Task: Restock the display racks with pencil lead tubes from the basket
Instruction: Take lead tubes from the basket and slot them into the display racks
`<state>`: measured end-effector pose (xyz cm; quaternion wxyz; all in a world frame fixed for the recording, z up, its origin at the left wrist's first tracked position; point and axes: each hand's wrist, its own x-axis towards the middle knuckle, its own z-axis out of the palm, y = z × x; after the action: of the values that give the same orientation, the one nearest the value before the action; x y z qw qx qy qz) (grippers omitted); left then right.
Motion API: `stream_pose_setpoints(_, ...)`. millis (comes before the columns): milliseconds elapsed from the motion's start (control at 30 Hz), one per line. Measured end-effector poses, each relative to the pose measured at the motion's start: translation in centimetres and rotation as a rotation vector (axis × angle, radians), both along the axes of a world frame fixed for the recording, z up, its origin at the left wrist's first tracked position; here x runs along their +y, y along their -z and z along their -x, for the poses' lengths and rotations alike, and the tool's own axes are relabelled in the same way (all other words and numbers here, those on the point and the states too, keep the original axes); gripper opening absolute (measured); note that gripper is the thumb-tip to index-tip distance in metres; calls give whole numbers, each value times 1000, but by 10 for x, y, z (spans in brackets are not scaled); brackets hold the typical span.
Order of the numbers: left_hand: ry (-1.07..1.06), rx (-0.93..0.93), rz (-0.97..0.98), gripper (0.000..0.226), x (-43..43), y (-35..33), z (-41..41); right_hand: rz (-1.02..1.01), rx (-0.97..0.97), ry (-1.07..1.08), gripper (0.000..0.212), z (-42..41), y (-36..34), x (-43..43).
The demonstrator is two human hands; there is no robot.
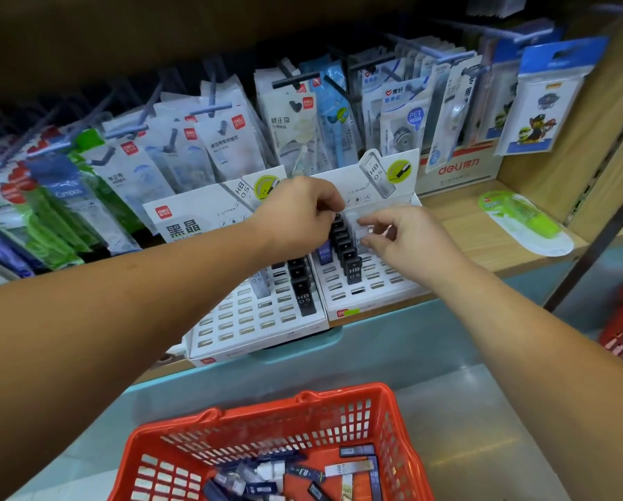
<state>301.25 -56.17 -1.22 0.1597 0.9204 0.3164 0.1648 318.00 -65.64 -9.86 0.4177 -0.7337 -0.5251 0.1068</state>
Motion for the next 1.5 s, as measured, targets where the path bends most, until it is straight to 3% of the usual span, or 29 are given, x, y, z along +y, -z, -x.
stream_pose_setpoints(100, -10, -65, -36, 23, -9, -9, 24, 32, -79, 66, 42, 1, -20, -14)
stream_pose_setpoints(200, -7, -152, -107, 20, -30, -11, 59, 137, -191, 60, 29, 13, -44, -34)
stream_pose_setpoints(367, 20, -247, -107, 13, -80, 22, 135, 450, -426, -106, 39, 70, -75, -69)
stream_pose_setpoints(467, -7, -213, -6, 13, -103, 60, 175, 572, -424, -275, 42, 113, -75, -93)
stream_pose_setpoints(700, -126, 131, 365, 18, -146, 177, 259, 975, -383, -619, 35, 218, 27, -112)
stream_pose_setpoints(900, -277, 355, 621, 27, -157, 252, 300, 1118, -71, -474, 31, 259, 157, -107)
stream_pose_setpoints(1000, -321, 418, 668, 39, -155, 279, 313, 1156, 60, -331, 75, 266, 201, -107)
stream_pose_setpoints(1100, -367, 470, 706, 54, -150, 310, 323, 1193, -4, -309, 112, 274, 238, -106)
stream_pose_setpoints(1267, -397, 645, 806, 115, -150, 351, 332, 1257, -113, -513, 160, 293, 292, -101)
stream_pose_setpoints(1400, -398, 662, 924, 142, -154, 371, 345, 1241, -288, -604, 177, 304, 319, -108)
stream_pose_setpoints(1500, -334, 698, 877, 146, -158, 382, 352, 1131, -329, -590, 168, 299, 324, -106)
